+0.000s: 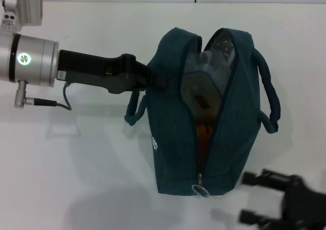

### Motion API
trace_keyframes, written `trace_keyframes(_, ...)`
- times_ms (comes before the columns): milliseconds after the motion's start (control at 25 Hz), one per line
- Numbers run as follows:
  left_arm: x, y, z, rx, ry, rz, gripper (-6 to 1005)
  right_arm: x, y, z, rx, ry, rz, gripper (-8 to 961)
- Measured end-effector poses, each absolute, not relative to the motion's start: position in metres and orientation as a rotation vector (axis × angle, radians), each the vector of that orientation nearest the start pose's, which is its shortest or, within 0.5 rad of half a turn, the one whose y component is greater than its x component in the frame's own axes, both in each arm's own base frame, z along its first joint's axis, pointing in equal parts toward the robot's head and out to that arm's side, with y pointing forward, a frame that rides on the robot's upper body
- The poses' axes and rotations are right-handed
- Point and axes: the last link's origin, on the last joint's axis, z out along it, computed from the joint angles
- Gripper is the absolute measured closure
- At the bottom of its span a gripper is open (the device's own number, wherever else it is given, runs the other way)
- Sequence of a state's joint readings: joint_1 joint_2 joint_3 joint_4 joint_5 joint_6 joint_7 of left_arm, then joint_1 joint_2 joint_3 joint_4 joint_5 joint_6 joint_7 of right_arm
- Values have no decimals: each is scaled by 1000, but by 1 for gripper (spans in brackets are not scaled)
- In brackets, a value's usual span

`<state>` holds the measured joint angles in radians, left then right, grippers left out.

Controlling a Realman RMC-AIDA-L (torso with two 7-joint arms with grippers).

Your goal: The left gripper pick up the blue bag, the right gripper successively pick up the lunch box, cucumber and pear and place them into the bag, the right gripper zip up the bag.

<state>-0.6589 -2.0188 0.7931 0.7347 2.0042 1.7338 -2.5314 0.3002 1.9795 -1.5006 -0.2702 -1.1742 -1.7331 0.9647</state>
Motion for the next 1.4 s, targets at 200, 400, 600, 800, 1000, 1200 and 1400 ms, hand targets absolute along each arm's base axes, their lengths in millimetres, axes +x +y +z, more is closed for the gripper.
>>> trace_keyframes(200, -205, 347, 19, -2578, -1984, -665, 958, 285, 210, -69, -2873, 489, 1025, 237)
trace_keyframes(400, -205, 347, 18, -2580, -1985, -666, 958, 282, 222, -74, -2866, 467, 976, 247)
trace_keyframes(600, -202, 347, 17, -2589, -1981, -669, 957, 277, 227, -79, -2913, 397, 919, 256)
trace_keyframes(800, -202, 347, 16, -2592, -1982, -670, 957, 272, 228, -84, -2955, 355, 897, 265)
trace_keyframes(1000, -202, 347, 16, -2592, -1984, -670, 957, 270, 228, -84, -2955, 351, 918, 274)
trace_keyframes(1200, -202, 347, 16, -2591, -1985, -675, 957, 266, 224, -89, -3001, 312, 906, 283)
trace_keyframes(1400, -202, 347, 16, -2594, -1984, -673, 957, 266, 230, -89, -2964, 356, 900, 292)
